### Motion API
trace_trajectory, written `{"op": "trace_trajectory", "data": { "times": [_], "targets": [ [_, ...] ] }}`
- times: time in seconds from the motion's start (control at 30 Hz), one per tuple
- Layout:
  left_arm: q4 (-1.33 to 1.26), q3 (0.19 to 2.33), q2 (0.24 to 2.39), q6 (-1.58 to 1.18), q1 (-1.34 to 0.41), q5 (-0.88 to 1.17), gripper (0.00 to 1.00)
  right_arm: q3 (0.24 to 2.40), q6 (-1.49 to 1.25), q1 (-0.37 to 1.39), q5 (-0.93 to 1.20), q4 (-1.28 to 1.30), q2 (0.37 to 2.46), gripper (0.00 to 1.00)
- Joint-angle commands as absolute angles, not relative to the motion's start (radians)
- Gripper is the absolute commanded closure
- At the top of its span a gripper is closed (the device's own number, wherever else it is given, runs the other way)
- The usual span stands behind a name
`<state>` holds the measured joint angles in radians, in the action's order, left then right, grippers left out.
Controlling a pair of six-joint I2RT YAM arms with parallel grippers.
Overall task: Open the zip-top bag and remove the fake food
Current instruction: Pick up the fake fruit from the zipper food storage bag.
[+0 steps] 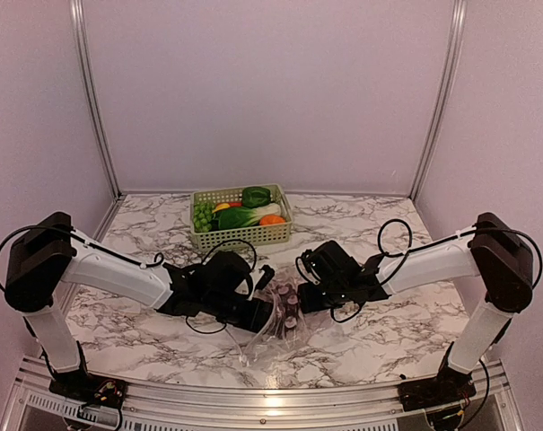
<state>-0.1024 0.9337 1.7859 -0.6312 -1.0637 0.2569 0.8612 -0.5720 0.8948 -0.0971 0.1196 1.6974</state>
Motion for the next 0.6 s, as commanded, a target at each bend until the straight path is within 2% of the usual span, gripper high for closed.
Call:
{"op": "trace_trajectory", "data": {
  "times": [0.0,0.1,0.23,0.3,0.4,0.57],
  "targets": [
    [-0.055,0.912,1.77,-0.615,-1.072,0.213,0.44,0.862,-0.58,0.91,-0.085,0.101,1.707,0.53],
    [-0.079,0.873,1.731,-0.636,-1.072,0.206,0.49,0.854,-0.583,0.91,-0.09,0.103,1.707,0.55],
    [-0.101,0.836,1.702,-0.654,-1.072,0.202,0.64,0.848,-0.587,0.91,-0.095,0.108,1.703,0.59],
    [-0.104,0.831,1.706,-0.651,-1.072,0.204,0.68,0.848,-0.587,0.91,-0.095,0.11,1.701,0.62],
    [-0.126,0.83,1.724,-0.651,-1.074,0.235,0.69,0.851,-0.585,0.91,-0.091,0.113,1.7,0.66],
    [-0.12,0.867,1.756,-0.644,-1.094,0.245,0.62,0.852,-0.581,0.912,-0.091,0.125,1.699,0.7]
  ]
}}
